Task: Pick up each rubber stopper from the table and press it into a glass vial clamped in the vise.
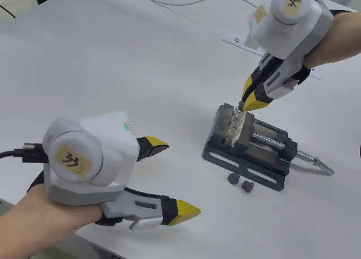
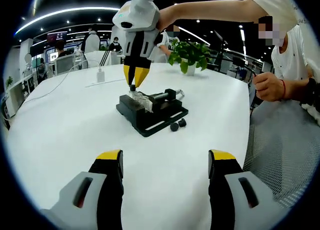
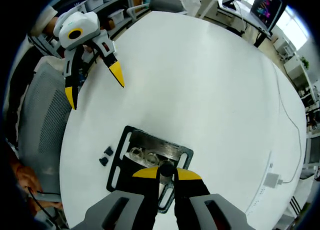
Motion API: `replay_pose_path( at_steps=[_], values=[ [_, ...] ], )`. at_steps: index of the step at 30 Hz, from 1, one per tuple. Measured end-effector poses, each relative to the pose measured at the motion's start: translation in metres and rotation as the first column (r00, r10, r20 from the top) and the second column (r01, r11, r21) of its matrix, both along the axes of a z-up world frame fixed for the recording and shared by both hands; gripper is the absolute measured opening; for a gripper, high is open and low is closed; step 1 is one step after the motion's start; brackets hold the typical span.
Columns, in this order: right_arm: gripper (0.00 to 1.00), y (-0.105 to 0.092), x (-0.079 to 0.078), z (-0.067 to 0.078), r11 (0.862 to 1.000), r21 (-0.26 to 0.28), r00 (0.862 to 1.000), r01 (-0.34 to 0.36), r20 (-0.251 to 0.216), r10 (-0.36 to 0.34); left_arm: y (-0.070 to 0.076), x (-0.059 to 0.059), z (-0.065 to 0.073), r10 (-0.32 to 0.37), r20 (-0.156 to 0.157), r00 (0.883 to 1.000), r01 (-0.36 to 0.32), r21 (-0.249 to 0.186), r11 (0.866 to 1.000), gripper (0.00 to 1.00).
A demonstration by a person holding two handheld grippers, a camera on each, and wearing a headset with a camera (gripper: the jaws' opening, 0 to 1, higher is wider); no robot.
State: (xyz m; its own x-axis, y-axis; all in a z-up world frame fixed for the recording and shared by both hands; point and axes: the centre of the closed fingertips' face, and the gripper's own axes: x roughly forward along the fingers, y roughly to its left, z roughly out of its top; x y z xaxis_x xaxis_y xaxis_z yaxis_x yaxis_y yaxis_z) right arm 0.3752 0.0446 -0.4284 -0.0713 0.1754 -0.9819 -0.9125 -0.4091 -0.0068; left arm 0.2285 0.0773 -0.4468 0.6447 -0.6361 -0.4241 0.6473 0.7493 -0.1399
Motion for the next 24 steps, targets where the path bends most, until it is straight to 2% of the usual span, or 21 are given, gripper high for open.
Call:
replay_pose_path(
  at_steps=[7, 10, 15, 18, 24],
  values=[
    [0.06, 0.0019, 0.0013, -0.0022, 1.0, -0.03, 1.0, -0.003, 0.022, 0.004, 0.0021, 0.0018, -0.0001, 0.005, 0.001, 1.0, -0.005, -0.004, 1.0, 0.68],
    [0.06, 0.0017, 0.0015, -0.0027, 0.999, -0.033, 0.999, 0.024, 0.04, -0.022, 0.0022, 0.002, 0.0, 0.006, 0.0, 1.0, -0.006, -0.007, 1.0, 0.68],
    [0.06, 0.0022, 0.003, -0.0039, 0.994, -0.02, 0.993, 0.108, 0.056, -0.107, 0.0005, 0.0018, -0.0002, 0.006, -0.001, 1.0, -0.006, -0.012, 1.0, 0.68],
    [0.05, 0.0028, 0.0035, -0.0042, 0.984, -0.011, 0.983, 0.177, 0.051, -0.176, -0.0013, 0.0018, -0.0001, 0.003, 0.0, 1.0, -0.003, -0.015, 1.0, 0.68],
    [0.05, 0.0041, 0.0051, -0.0056, 0.97, -0.019, 0.968, 0.242, 0.07, -0.24, -0.0042, 0.002, 0.0004, -0.003, 0.001, 1.0, 0.003, -0.019, 1.0, 0.68]
  ],
)
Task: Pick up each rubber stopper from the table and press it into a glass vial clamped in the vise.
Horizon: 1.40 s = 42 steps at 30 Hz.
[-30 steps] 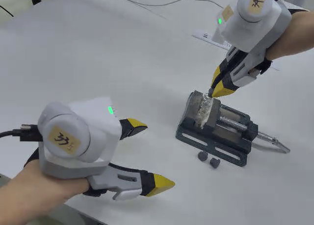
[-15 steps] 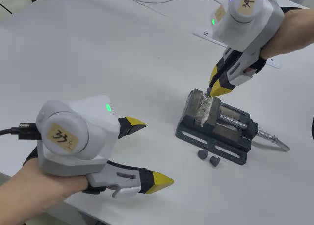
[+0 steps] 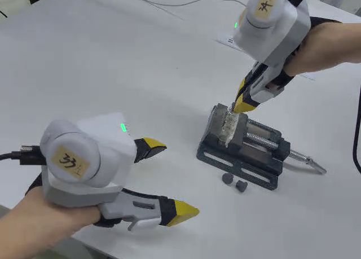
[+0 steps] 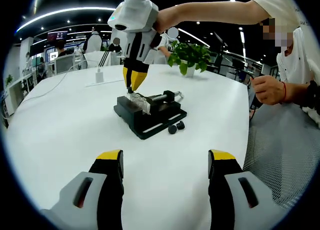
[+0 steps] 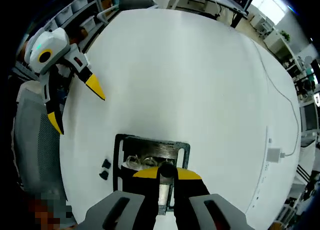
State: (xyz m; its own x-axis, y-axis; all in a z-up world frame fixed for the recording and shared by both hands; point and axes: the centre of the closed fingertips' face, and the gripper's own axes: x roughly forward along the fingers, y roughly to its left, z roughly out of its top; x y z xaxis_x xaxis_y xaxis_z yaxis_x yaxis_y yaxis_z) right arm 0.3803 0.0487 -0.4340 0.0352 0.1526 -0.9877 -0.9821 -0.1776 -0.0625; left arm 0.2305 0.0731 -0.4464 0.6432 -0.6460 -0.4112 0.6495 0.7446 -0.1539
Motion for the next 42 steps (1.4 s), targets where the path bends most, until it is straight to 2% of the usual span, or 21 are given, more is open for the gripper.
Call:
replay_pose_path(
  at_steps=[7, 13, 18, 22, 25, 31, 34, 42],
  values=[
    [0.06, -0.001, 0.001, -0.001, 0.999, 0.043, 1.0, 0.003, 0.013, -0.004, -0.001, -0.001, 0.006, -0.007, -0.001, 1.0, 0.007, 0.0, 1.0, 0.67],
    [0.06, -0.002, 0.0, 0.0, 0.999, 0.041, 1.0, 0.002, 0.022, -0.003, 0.004, -0.007, 0.011, -0.006, 0.0, 1.0, 0.006, 0.013, 1.0, 0.67],
    [0.06, -0.002, 0.0, -0.001, 0.999, 0.037, 1.0, 0.021, 0.017, -0.021, 0.01, -0.011, 0.015, 0.011, 0.003, 1.0, -0.011, 0.02, 1.0, 0.67],
    [0.06, -0.003, 0.001, -0.002, 0.996, 0.047, 0.997, 0.075, 0.033, -0.076, 0.012, -0.012, 0.016, 0.022, 0.006, 1.0, -0.022, 0.022, 1.0, 0.67],
    [0.05, -0.003, 0.002, -0.003, 0.995, 0.058, 0.994, 0.084, 0.061, -0.088, 0.011, -0.013, 0.016, 0.026, 0.007, 1.0, -0.026, 0.023, 0.999, 0.67],
    [0.05, -0.002, 0.004, -0.003, 0.995, 0.07, 0.994, 0.066, 0.083, -0.071, 0.008, -0.015, 0.016, 0.021, 0.011, 1.0, -0.021, 0.023, 1.0, 0.67],
    [0.06, -0.003, 0.004, -0.003, 0.998, 0.06, 0.996, 0.024, 0.087, -0.029, 0.01, -0.012, 0.017, 0.031, 0.017, 0.999, -0.031, 0.019, 0.999, 0.67],
    [0.07, -0.004, 0.001, -0.002, 0.998, 0.054, 0.996, -0.014, 0.083, 0.009, 0.013, -0.007, 0.018, 0.046, 0.024, 0.999, -0.046, 0.011, 0.999, 0.67]
  ],
)
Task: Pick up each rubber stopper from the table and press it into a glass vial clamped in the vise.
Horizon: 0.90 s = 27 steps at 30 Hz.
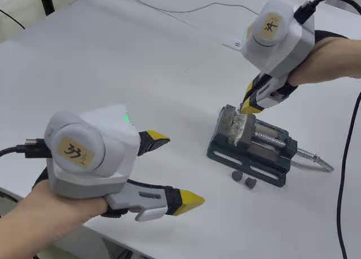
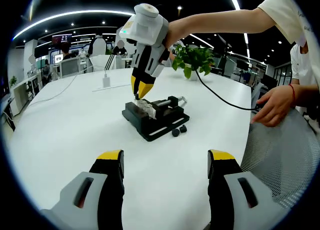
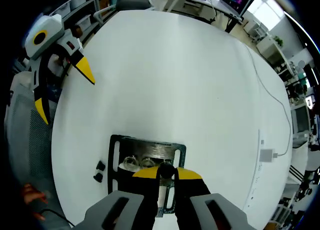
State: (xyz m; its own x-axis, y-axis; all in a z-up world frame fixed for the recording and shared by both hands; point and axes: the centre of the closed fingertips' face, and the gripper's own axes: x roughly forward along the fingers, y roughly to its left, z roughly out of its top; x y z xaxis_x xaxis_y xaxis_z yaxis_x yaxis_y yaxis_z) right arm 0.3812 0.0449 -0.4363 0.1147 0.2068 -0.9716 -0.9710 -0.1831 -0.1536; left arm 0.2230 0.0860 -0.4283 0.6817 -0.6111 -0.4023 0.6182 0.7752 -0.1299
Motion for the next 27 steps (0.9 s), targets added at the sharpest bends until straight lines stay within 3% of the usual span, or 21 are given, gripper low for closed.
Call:
replay_pose_path(
  at_steps=[13, 16, 18, 22, 24, 27],
  values=[
    [0.11, 0.001, -0.003, 0.001, 0.999, 0.013, 0.998, -0.053, -0.028, 0.053, 0.002, 0.002, -0.003, 0.0, -0.005, 1.0, 0.0, -0.004, 1.0, 0.66],
    [0.15, -0.002, -0.005, 0.009, 0.997, 0.009, 0.997, -0.076, -0.031, 0.076, 0.003, 0.003, -0.002, 0.0, -0.005, 1.0, 0.0, -0.004, 1.0, 0.66],
    [0.14, -0.002, -0.005, 0.019, 0.994, 0.034, 0.994, -0.103, -0.032, 0.104, 0.004, 0.004, -0.002, 0.002, -0.004, 1.0, -0.002, -0.005, 1.0, 0.66],
    [0.06, -0.001, -0.004, 0.027, 0.996, 0.064, 0.992, -0.057, -0.112, 0.064, 0.006, 0.004, -0.003, 0.003, -0.009, 1.0, -0.003, -0.003, 1.0, 0.66],
    [0.0, 0.003, 0.0, 0.027, 0.995, 0.083, 0.992, -0.046, -0.114, 0.055, 0.005, 0.005, -0.003, 0.003, -0.009, 1.0, -0.003, -0.005, 1.0, 0.66],
    [0.0, 0.001, -0.007, 0.022, 0.997, 0.072, 0.986, -0.021, -0.162, 0.033, 0.004, 0.005, -0.003, 0.002, -0.01, 1.0, -0.002, -0.007, 1.0, 0.66]
  ],
)
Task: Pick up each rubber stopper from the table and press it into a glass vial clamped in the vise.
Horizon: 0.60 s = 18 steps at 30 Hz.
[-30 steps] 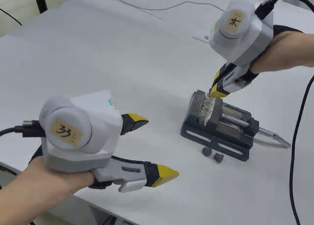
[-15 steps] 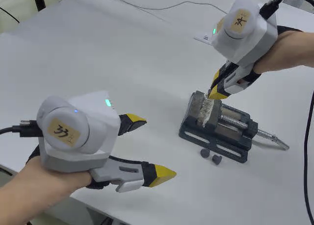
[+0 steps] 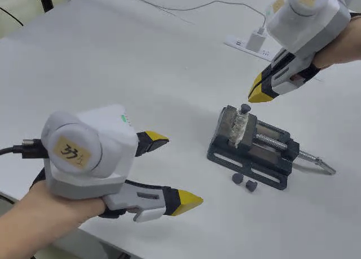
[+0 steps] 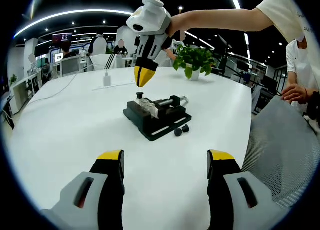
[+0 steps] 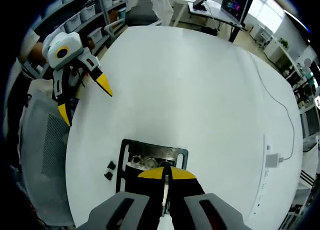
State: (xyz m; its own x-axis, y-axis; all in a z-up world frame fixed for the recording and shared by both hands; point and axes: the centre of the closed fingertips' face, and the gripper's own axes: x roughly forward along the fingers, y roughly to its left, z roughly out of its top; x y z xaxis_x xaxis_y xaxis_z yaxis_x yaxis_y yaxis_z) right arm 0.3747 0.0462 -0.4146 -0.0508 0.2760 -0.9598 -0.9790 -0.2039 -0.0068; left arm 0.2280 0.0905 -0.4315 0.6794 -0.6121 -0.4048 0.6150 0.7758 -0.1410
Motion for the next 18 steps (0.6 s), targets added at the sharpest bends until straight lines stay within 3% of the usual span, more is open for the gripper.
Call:
replay_pose_path(
  at_steps=[12, 18],
  values=[
    [0.0, -0.0011, -0.0062, -0.0055, 1.0, -0.019, 1.0, -0.004, -0.025, 0.004, 0.001, -0.0014, -0.0046, 0.006, -0.014, 1.0, -0.007, -0.006, 1.0, 0.66],
    [0.0, -0.0001, -0.0022, -0.0093, 1.0, -0.026, 1.0, -0.007, -0.028, 0.006, 0.0008, -0.0021, -0.0066, 0.008, -0.02, 1.0, -0.008, -0.009, 1.0, 0.65]
  ],
)
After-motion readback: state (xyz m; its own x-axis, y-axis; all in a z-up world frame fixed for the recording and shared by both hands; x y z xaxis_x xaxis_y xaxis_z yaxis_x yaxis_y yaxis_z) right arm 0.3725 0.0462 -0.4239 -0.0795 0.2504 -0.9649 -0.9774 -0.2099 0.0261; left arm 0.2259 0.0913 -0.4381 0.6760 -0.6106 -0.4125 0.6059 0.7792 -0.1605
